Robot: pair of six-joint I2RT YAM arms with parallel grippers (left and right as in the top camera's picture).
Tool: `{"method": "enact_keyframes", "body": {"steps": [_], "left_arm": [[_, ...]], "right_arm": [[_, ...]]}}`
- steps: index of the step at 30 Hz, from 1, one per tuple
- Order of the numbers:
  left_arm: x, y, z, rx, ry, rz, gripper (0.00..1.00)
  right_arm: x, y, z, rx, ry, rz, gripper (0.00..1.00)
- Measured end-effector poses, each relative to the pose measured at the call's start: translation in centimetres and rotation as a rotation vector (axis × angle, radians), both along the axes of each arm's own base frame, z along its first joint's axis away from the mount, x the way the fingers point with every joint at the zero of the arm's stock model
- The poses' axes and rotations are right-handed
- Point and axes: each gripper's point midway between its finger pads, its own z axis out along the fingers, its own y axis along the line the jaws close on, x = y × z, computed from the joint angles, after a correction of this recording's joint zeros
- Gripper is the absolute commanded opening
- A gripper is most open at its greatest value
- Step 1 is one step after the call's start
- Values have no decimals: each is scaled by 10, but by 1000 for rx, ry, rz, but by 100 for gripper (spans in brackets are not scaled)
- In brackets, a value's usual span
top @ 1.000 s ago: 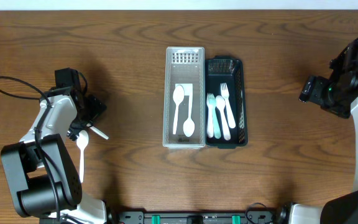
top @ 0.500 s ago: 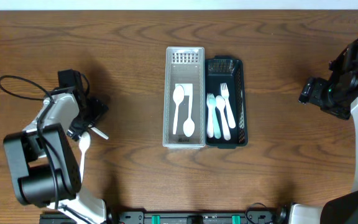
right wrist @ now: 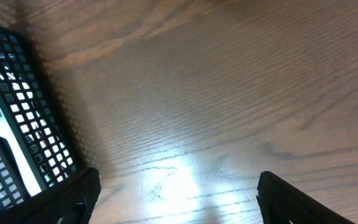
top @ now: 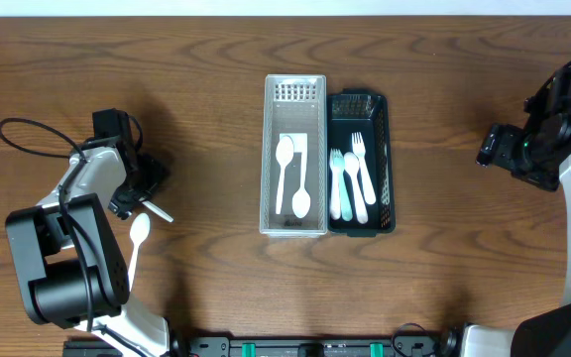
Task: Pack container
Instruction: 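Lower the left gripper onto another white spoon and grasp it, then carry the spoon into the clear tray and release it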
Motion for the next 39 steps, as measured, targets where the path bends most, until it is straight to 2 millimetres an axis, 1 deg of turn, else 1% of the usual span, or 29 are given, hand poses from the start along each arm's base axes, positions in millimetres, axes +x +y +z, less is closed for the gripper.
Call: {"method": "enact_keyframes", "body": {"steps": [3, 10, 16, 17, 19, 22, 23, 25, 27, 29, 31, 33, 34, 36, 38, 39], "left_arm": [[1, 1, 0, 4, -2, -4, 66], [4, 2, 0, 12, -5, -33, 31], [4, 1, 1, 13, 0, -68, 18], [4, 1, 1, 12, 4, -70, 15], [2, 1, 1, 12, 12, -77, 12], [-3, 0, 3, 9, 28, -90, 6], [-4, -1, 6, 10, 29, -98, 6], [-6, -3, 17, 18, 19, -123, 6], [-6, -9, 36, 31, -13, -159, 6], [-4, -19, 63, 49, -64, -213, 6], [-1, -34, 92, 69, -123, -285, 6], [5, -55, 126, 91, -200, -383, 6], [6, -66, 139, 99, -230, -427, 6], [6, -97, 170, 115, -305, -554, 6], [5, -128, 192, 120, -372, -666, 6], [3, -146, 202, 118, -403, -728, 6]], "right_arm": [[-1, 0, 0, 1, 4, 0, 84], [-1, 0, 0, 0, 4, 0, 84], [-1, -1, 0, -7, 6, -2, 84], [-1, -1, 0, -8, 6, -2, 84], [-1, -2, 0, -10, 6, -3, 84], [-1, -2, 0, -14, 7, -2, 84], [-2, -2, 0, -15, 8, -1, 84], [-2, -3, 0, -16, 8, -1, 84], [-2, -3, 0, -16, 8, -1, 84], [-2, -3, 0, -16, 8, -1, 84], [-2, -3, 0, -16, 8, -1, 84], [-2, -3, 0, -16, 8, -2, 84], [-2, -3, 0, -15, 8, -2, 84], [-1, -2, 0, -14, 7, -1, 84], [-1, -2, 0, -10, 7, 0, 84], [-1, -1, 0, -6, 6, 1, 84]]}}
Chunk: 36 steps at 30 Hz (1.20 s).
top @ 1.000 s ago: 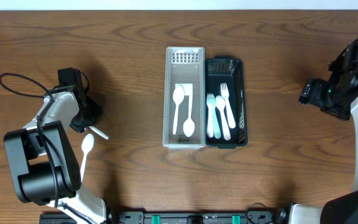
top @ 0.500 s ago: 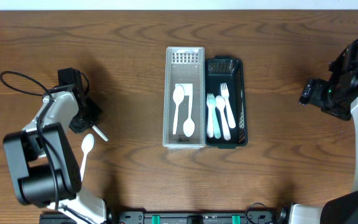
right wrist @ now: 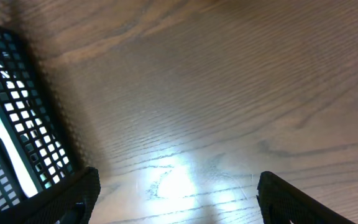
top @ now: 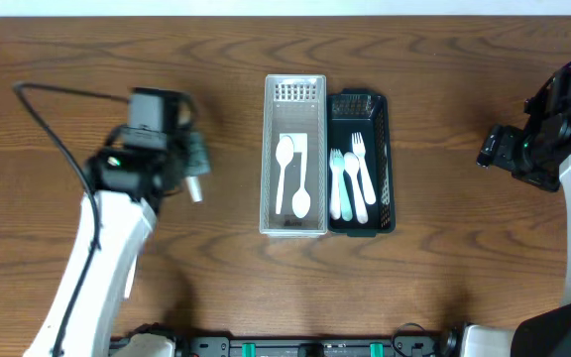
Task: Pack container
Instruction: 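Carry the spoon into the clear tray and release it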
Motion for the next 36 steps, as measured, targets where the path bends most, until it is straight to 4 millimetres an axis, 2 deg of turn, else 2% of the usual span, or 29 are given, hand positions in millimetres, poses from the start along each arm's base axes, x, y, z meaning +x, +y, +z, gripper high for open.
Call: {"method": "enact_keyframes", "body": {"steps": [3, 7, 10, 13, 18, 19, 22, 23, 24, 30, 34, 36], "left_arm": [[-6, -49, 17, -6, -58, -162, 6], [-12, -109, 16, -17, -96, -338, 6], [-13, -145, -2, -9, -77, -426, 6], [-12, -167, -35, 19, -11, -472, 6], [-11, -174, -93, 85, 125, -490, 6], [-11, -174, -102, 96, 145, -493, 12], [-12, -174, -113, 125, 170, -524, 47], [-12, -174, -114, 131, 169, -536, 55], [-12, -174, -113, 136, 165, -545, 60], [-15, -171, -100, 146, 142, -573, 62], [-18, -161, -68, 158, 88, -562, 66], [-19, -148, -40, 170, 36, -528, 69]], "right_arm": [[0, 1, 0, 7, -2, 2, 84], [0, 2, 0, 9, -2, 3, 84], [-1, 2, 0, 11, 2, 3, 84], [-1, 3, 0, 18, 3, 5, 84], [0, 5, 0, 29, 0, 8, 84], [0, 5, 0, 29, 0, 8, 84], [0, 6, 0, 31, -1, 8, 85], [0, 6, 0, 31, -1, 9, 85], [0, 6, 0, 32, -1, 9, 85], [0, 6, 0, 32, -1, 9, 85], [0, 6, 0, 32, -1, 9, 85], [0, 6, 0, 32, -1, 9, 85]]}}
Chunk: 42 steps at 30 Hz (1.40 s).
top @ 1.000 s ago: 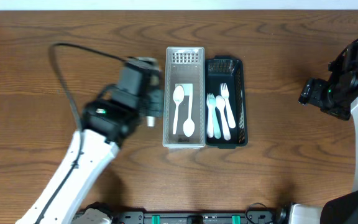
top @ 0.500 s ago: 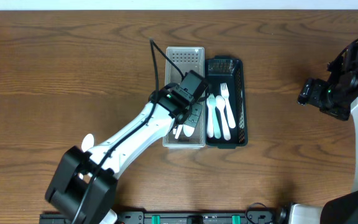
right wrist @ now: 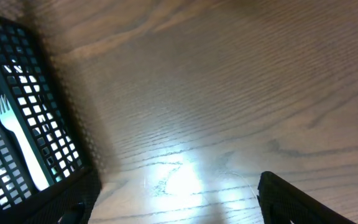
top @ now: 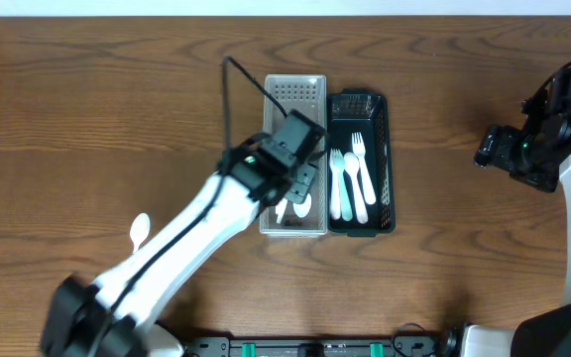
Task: Pack container
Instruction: 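Carry the spoon into the clear tray and release it, then move the left gripper to the last white spoon and grasp it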
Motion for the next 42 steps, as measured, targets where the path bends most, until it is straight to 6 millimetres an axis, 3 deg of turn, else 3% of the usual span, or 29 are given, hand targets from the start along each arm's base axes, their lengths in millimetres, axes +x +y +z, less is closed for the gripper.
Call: {"method": "enact_keyframes", "body": {"steps": [3, 4, 7, 8, 11, 14, 19, 24, 29, 37, 42], "left_arm": [[-4, 36, 44, -30, -80, 150, 71], [-8, 54, 55, -39, -90, 228, 78], [-34, 141, 87, -110, -118, 665, 92], [-40, 158, 92, -124, -134, 756, 97], [-71, 216, 104, -235, -168, 1148, 98], [-96, 246, 112, -357, -210, 1420, 98], [-116, 268, 120, -518, -284, 1664, 98], [-134, 279, 89, -607, -249, 1977, 98], [-129, 280, 31, -599, -119, 2201, 98], [-125, 276, -55, -572, 110, 2451, 98], [-119, 280, -83, -590, 181, 2544, 98]], "right_arm": [[0, 0, 0, 1, 1, 0, 85], [-1, 0, 0, 1, 2, 0, 85], [-1, 0, 0, 1, 3, 0, 85], [-1, 0, 0, 1, 4, 0, 85], [-2, 1, 0, 4, 7, 1, 85], [-2, 1, 0, 5, 7, 1, 84], [-2, 1, -1, 6, 9, 1, 85], [-3, 1, -1, 6, 11, 1, 85], [-3, 1, -1, 7, 14, 1, 85], [-9, 3, -2, 13, 39, 2, 86], [-15, 4, -4, 19, 62, 2, 86]]}}
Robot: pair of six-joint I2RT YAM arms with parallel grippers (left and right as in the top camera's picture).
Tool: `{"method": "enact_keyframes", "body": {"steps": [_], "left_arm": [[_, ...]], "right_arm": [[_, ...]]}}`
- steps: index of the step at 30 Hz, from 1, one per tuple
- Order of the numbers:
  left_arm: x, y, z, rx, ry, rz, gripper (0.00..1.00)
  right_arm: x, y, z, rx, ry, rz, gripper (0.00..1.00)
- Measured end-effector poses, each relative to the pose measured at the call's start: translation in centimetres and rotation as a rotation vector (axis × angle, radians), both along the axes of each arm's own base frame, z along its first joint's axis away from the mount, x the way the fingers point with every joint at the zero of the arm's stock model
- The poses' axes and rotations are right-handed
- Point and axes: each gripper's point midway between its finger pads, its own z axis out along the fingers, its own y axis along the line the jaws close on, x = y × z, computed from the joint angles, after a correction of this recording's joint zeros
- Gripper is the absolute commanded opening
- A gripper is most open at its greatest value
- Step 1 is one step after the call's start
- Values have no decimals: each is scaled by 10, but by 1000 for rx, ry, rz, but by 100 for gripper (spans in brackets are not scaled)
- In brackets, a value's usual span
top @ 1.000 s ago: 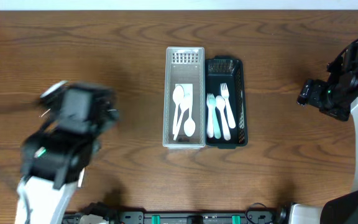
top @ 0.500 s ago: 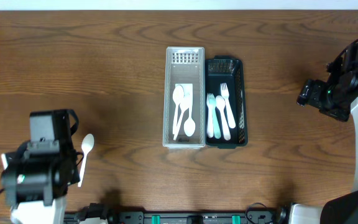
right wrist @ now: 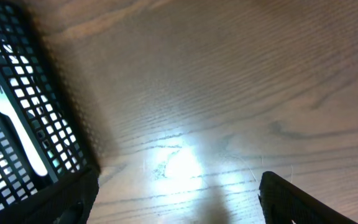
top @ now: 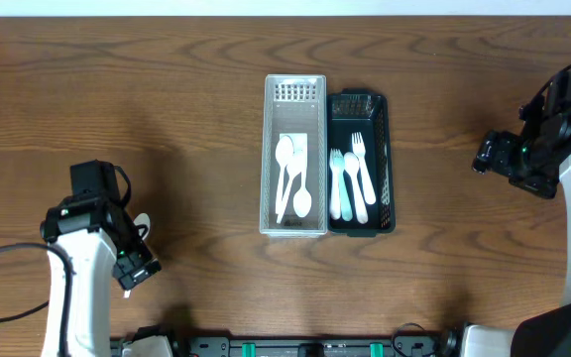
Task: Pack container
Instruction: 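Move the left gripper to the last white spoon and grasp it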
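Observation:
A grey mesh tray in the middle of the table holds three white spoons. Touching its right side, a black mesh tray holds white and pale green forks and spoons. One more white spoon lies on the table at lower left, its handle hidden under my left gripper, whose jaws I cannot make out. My right gripper hangs open and empty over bare wood at the far right. In its wrist view the right gripper shows the black tray with a white fork.
The brown wooden table extends all round the two trays. The arm bases sit along the front edge. A black cable loops at the far left beside the left arm.
My left gripper was over the grey tray; now it is back at the lower left, over the loose spoon. The grey tray holds three spoons. The right arm has barely shifted.
At first my left gripper was at the left, shut on a white spoon, another spoon lying nearby; the grey tray held two. Then it was midway toward the trays, then over the grey tray. Now that tray holds three, and the gripper is back at the remaining spoon.

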Motion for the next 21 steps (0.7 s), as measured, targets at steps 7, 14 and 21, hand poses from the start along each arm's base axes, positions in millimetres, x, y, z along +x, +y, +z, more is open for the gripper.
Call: {"method": "enact_keyframes", "body": {"steps": [7, 14, 21], "left_arm": [[-5, 6, -25, -69, 76, 102, 98], [-14, 13, -40, -107, 146, 179, 99], [-22, 15, -64, -122, 181, 205, 97]], "right_arm": [[-5, 1, -1, 5, 22, 3, 87], [-8, 2, -1, 7, 31, 3, 86], [-11, 3, -2, 10, 44, 3, 87]]}}
